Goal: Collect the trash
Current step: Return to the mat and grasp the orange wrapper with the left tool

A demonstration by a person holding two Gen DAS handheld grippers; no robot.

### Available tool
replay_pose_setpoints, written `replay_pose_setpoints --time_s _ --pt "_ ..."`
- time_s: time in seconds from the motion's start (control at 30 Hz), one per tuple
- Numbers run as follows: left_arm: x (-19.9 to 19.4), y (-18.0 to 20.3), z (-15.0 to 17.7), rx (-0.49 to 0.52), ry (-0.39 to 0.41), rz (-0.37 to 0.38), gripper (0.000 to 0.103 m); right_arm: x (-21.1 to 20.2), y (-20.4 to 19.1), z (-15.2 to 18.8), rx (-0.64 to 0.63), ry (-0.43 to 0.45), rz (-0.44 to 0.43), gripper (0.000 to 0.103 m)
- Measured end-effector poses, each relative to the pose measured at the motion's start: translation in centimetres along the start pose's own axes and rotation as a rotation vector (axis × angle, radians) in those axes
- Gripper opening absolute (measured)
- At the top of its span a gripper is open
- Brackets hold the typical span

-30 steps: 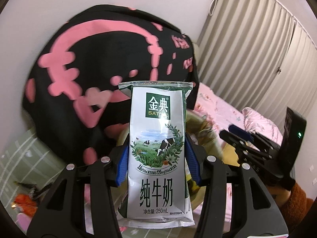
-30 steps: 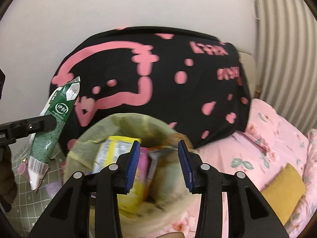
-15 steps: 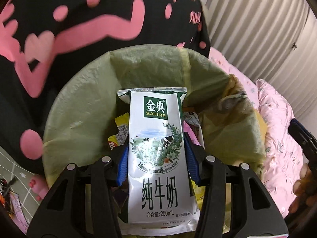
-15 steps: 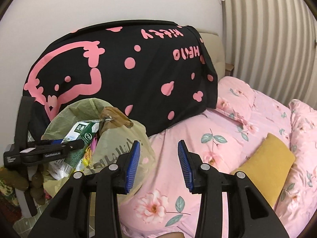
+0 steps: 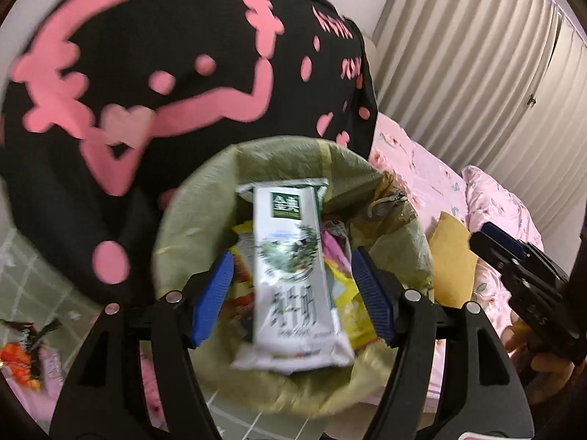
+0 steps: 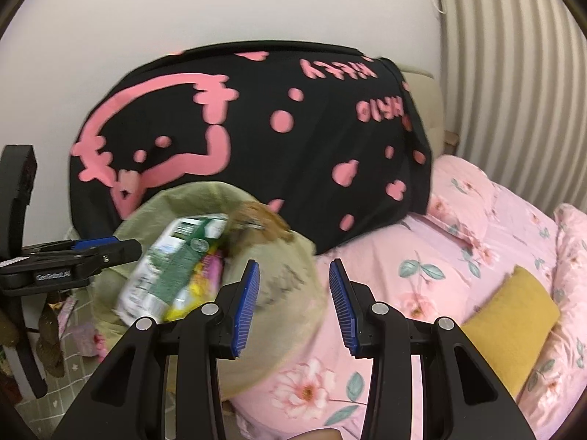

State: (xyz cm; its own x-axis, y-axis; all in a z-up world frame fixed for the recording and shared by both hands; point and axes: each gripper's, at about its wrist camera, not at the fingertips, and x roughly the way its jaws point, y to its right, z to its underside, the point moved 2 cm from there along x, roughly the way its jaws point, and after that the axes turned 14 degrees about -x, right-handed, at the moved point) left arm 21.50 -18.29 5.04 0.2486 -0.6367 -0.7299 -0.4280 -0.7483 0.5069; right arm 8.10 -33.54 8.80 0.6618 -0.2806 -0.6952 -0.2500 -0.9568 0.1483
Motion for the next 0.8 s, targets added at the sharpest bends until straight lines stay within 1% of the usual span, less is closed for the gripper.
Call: replay_pose_setpoints --time_s 0.17,0.3,0.5,0.7,0.8 --pt "-4.2 -2.6 0.6 -0.03 0.062 -0.038 0.063 0.0 -3.8 -1.5 -0.051 0.035 -0.061 0.038" --pt "-7.1 -5.8 1.2 -0.064 0.105 -0.077 0.063 0.0 -7.6 -2.4 -0.103 0.054 -0.129 0.038" --pt "-10.0 -12.6 2.5 -0.125 0.13 -0.166 0.063 0.5 -13.4 -2.7 -0.175 0.051 -0.216 0.038" --pt "-14.0 -20.2 2.8 -0.224 0.171 -0.257 0.063 1.1 -18.0 -2.3 -0.222 0.027 -0.3 0.038" --pt "-15.1 -24.1 2.9 -0.288 0.168 -0.296 0.063 1.5 -19.9 -2.0 -0.237 0.012 -0.331 0.038"
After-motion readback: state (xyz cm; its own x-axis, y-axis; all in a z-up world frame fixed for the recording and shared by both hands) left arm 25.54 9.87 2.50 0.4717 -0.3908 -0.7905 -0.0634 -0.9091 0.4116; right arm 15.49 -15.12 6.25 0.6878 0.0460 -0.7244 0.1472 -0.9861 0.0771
